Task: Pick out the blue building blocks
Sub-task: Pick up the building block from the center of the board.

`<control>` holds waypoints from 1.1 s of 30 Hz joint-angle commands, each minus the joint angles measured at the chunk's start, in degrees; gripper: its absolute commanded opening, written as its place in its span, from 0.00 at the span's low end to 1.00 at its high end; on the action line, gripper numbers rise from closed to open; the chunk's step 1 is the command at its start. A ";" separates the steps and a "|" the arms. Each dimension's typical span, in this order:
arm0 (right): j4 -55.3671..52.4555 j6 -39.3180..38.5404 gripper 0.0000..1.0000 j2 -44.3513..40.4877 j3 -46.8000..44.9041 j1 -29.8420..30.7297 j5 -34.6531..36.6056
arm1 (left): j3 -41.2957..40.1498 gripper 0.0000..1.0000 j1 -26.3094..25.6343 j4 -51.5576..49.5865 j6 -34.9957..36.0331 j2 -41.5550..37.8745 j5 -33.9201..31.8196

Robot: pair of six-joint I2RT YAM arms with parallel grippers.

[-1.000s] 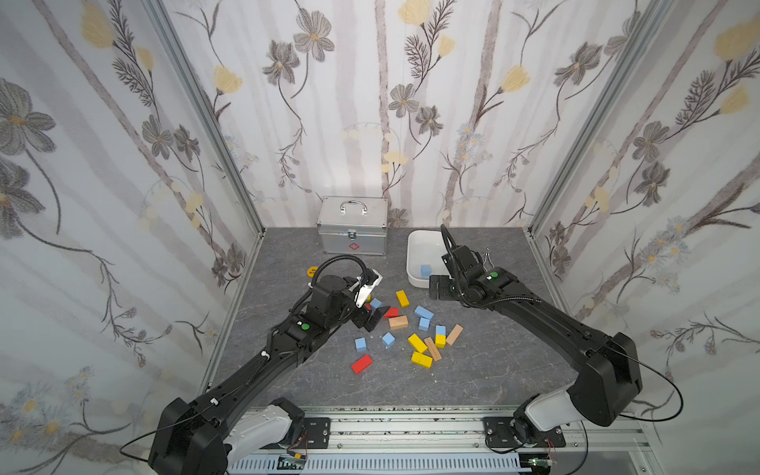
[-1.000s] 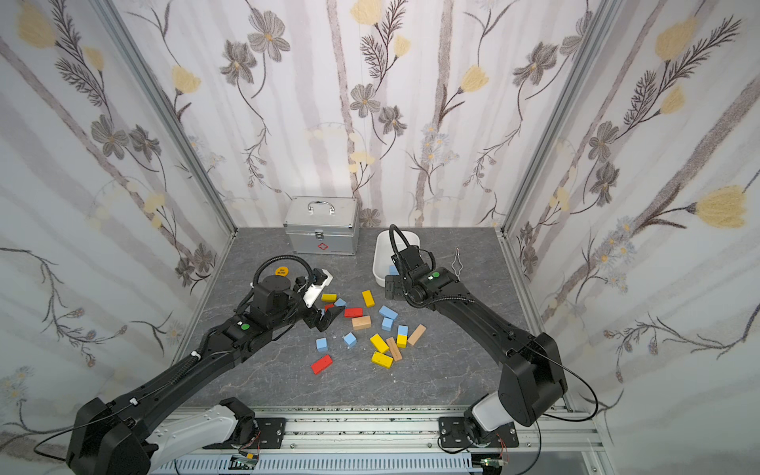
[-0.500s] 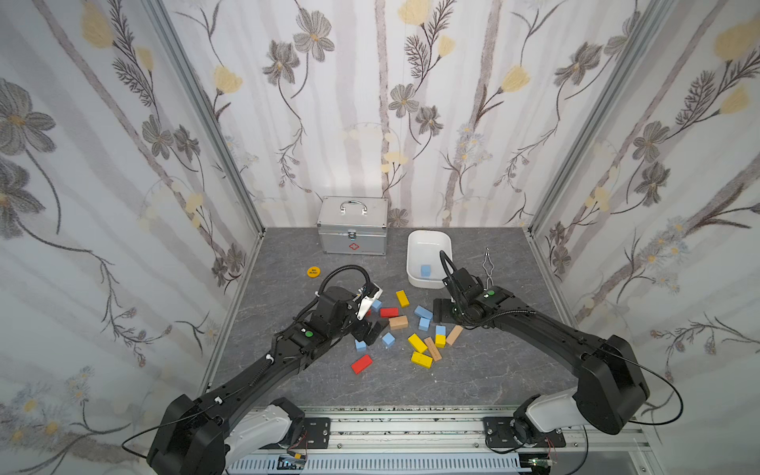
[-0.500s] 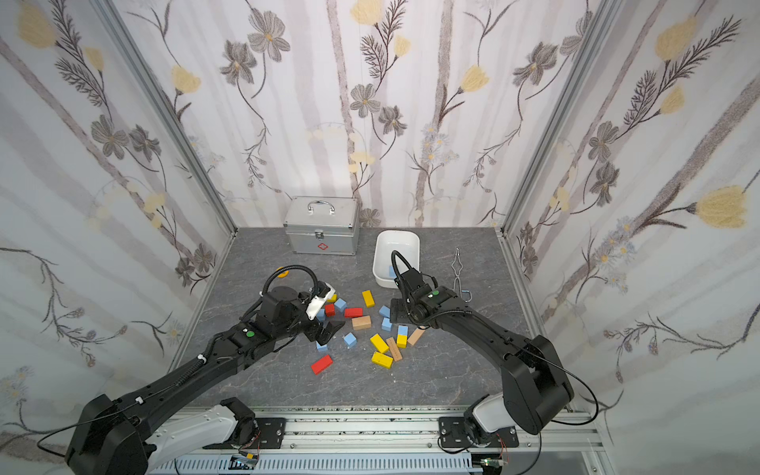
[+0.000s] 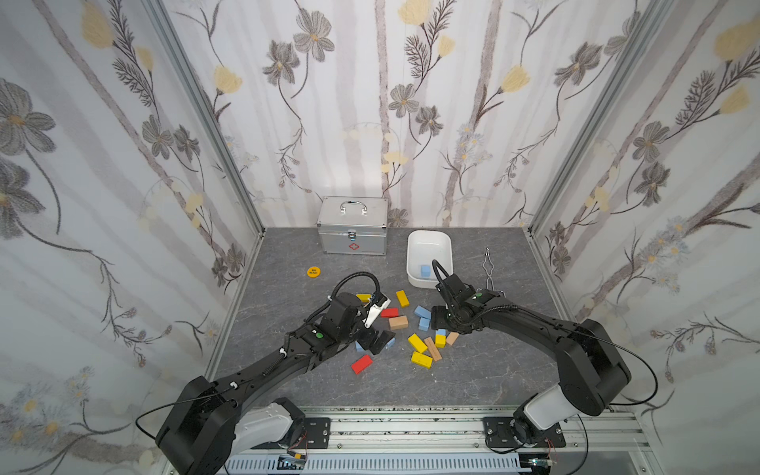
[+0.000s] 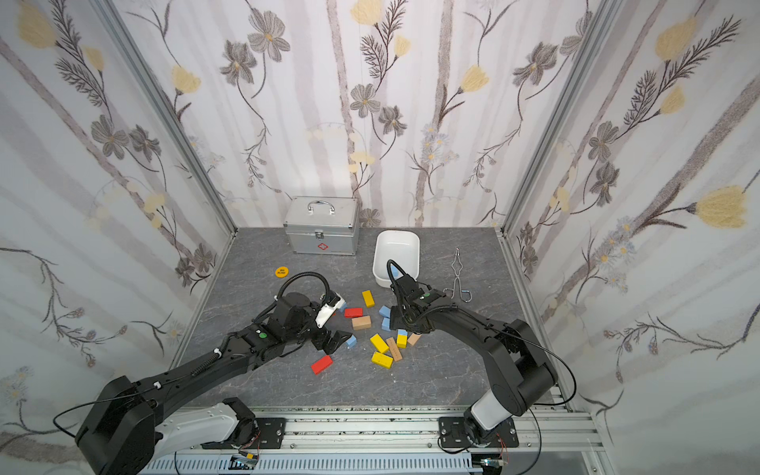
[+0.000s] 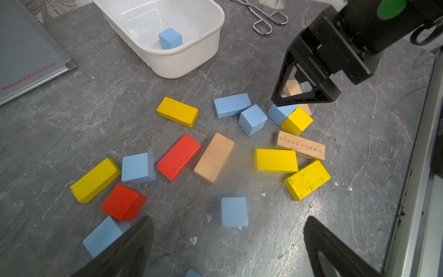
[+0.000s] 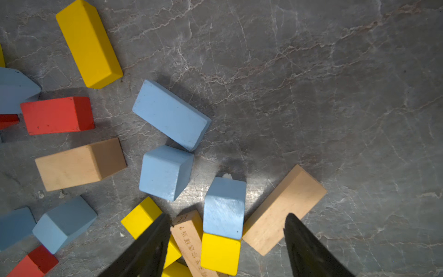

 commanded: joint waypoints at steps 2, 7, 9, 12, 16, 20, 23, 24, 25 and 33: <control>3.27 1.05 0.73 1.98 0.21 0.07 -1.89 | -0.11 1.00 -0.95 3.32 -0.61 1.67 1.50; 3.23 0.97 0.67 4.87 1.40 0.00 -2.11 | -0.62 1.00 -1.05 4.73 -0.96 2.26 1.48; 3.05 1.02 0.66 5.96 2.06 -0.04 -2.14 | -0.88 1.00 -1.05 4.93 -1.08 2.51 1.65; 2.13 1.44 0.64 7.29 3.18 -0.05 -1.46 | -0.95 1.00 -1.05 4.91 -0.74 3.03 1.65; 1.46 1.92 0.60 8.02 3.38 -0.07 -0.36 | -0.87 1.00 -1.11 4.88 -0.30 3.61 1.75; 0.84 2.01 0.57 8.81 3.43 -0.06 0.37 | -0.60 1.00 -1.05 4.76 0.16 3.84 1.94; 0.64 1.99 0.55 9.33 3.56 -0.08 0.32 | -0.50 1.00 -1.07 4.57 0.36 3.75 1.87; 0.60 1.96 0.55 9.33 3.56 -0.08 0.40 | -0.49 1.00 -1.09 4.49 0.41 3.61 1.79; 0.55 2.05 0.55 9.44 3.54 -0.01 0.49 | -0.48 1.00 -1.06 4.48 0.47 3.66 1.77; 0.55 2.27 0.50 10.03 3.56 -0.06 0.76 | -0.29 1.00 -1.05 4.40 0.54 3.93 1.94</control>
